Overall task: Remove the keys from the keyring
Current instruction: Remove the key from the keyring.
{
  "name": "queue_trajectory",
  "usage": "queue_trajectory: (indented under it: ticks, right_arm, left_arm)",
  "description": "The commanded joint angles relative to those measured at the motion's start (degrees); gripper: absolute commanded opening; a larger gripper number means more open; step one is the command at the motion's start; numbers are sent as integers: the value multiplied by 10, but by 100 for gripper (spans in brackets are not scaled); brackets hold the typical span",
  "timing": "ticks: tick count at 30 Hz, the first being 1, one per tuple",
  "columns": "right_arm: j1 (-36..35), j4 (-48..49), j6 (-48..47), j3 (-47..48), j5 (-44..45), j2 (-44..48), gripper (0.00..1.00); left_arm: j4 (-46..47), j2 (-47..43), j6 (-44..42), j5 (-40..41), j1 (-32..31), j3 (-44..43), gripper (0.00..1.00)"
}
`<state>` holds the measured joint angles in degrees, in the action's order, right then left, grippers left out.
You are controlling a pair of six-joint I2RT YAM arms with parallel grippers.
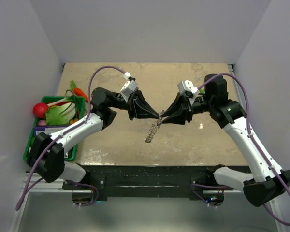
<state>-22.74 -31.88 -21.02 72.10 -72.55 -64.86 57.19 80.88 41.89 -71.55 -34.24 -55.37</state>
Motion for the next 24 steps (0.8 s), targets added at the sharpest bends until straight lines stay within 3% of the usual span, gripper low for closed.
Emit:
queue_trajectory:
  ticks: [1, 19, 24]
  right_arm:
    - [2, 27, 18, 2, -44, 10, 34]
    - [2, 74, 61, -9, -68, -1, 28]
    - [2, 75, 62, -6, -68, -3, 19]
  left_arm:
    - [24, -12, -1, 18, -1, 3, 0]
    - [48, -9, 17, 19, 0, 3, 0]
    - [47, -6, 16, 21, 1, 2, 0]
